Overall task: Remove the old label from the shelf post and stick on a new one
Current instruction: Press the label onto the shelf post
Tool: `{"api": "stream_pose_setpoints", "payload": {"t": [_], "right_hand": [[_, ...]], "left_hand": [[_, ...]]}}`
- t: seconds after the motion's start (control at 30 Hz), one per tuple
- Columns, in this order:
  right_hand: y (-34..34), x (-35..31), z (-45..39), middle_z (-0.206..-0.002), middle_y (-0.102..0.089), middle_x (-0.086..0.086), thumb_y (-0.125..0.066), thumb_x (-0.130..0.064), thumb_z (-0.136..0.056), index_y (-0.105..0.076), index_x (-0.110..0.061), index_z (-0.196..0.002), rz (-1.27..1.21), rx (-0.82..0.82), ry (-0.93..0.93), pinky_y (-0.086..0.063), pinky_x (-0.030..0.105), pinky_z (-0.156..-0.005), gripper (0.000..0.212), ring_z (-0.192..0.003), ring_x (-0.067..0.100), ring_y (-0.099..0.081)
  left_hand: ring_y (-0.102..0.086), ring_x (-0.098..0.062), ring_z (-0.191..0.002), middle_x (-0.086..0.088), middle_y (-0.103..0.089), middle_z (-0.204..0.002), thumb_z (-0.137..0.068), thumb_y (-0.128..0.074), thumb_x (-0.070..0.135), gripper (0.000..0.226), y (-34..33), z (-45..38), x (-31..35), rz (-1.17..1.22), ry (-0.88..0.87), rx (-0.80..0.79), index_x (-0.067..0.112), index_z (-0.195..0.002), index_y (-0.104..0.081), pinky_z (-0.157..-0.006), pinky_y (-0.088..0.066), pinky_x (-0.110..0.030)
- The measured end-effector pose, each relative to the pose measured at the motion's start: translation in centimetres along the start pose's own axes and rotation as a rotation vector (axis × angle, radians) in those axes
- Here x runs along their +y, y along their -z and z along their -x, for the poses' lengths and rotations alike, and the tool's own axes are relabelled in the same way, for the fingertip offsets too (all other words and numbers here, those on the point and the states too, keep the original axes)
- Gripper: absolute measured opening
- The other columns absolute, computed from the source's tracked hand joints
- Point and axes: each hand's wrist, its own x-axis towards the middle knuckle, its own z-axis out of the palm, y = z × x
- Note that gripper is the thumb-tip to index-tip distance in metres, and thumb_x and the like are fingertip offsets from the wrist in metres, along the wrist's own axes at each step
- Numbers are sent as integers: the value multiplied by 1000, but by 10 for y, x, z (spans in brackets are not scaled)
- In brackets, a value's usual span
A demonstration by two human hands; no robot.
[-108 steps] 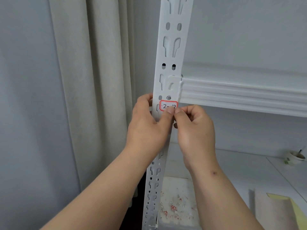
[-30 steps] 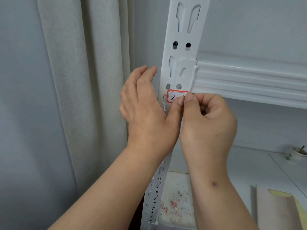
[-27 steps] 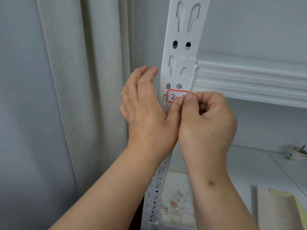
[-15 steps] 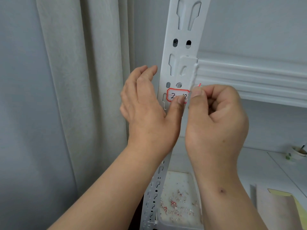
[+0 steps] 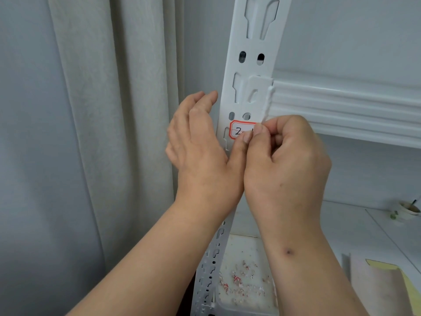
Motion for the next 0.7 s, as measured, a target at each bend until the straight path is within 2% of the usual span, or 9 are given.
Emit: {"api": "stream_pose_setpoints", "payload": {"t": [0.13,0.23,0.43,0.5,0.6,0.67,0.7], "right_hand": [[2,0,-3,-78,-67,-1,-51,-25,-85,-60,-15,-83,-1,-40,-12,-47,33,-67,14,-75,22,-63],[4,0,-6,-76,-66,0,-50,-26,-85,-58,-16,-82,9,-38,-26,-47,34,-67,13,-74,25,-62],[9,2,-2,-71,-61,-4,-51,-24,-90,-55,-16,-84,-43,2,-3,-38,31,-61,10,-66,24,-59],[8,0,2,-74,-64,-4,-54,-23,-90,-57,-16,-87,-61,-20,35,-41,30,-62,9,-67,21,-60],[6,-1,5,-78,-63,-6,-58,-24,-89,-59,-17,-89,-68,-49,86,-44,28,-62,8,-68,15,-60],[4,0,6,-82,-64,-5,-61,-24,-88,-61,-16,-91,-77,-54,117,-42,24,-61,9,-68,9,-56],[4,2,6,-83,-63,-4,-62,-23,-88,-62,-15,-91,-77,-47,130,-41,21,-61,9,-68,6,-53]], "left_hand": [[-36,-22,-138,-3,-41,-148,-85,-67,39,65,0,0,1,-3,-7,3,17,-141,-45,-109,-25,-39],[-34,-21,-138,-2,-40,-149,-83,-67,38,66,1,0,3,-11,-7,-2,17,-141,-44,-105,-22,-35],[-38,-20,-135,0,-43,-145,-78,-71,35,66,4,-1,3,-33,-13,22,18,-137,-47,-102,-22,-34],[-38,-12,-128,7,-45,-136,-78,-73,32,56,7,0,1,-17,-24,50,22,-129,-53,-99,-24,-29],[-41,-5,-115,16,-46,-118,-80,-74,28,29,10,2,-1,12,-75,137,31,-106,-62,-96,-25,-24],[-43,-4,-109,20,-46,-108,-80,-75,27,18,11,2,-3,15,-107,190,33,-93,-65,-99,-29,-28],[-45,-5,-107,19,-48,-105,-80,-76,26,14,10,2,-4,15,-125,210,31,-90,-68,-99,-33,-34]]}}
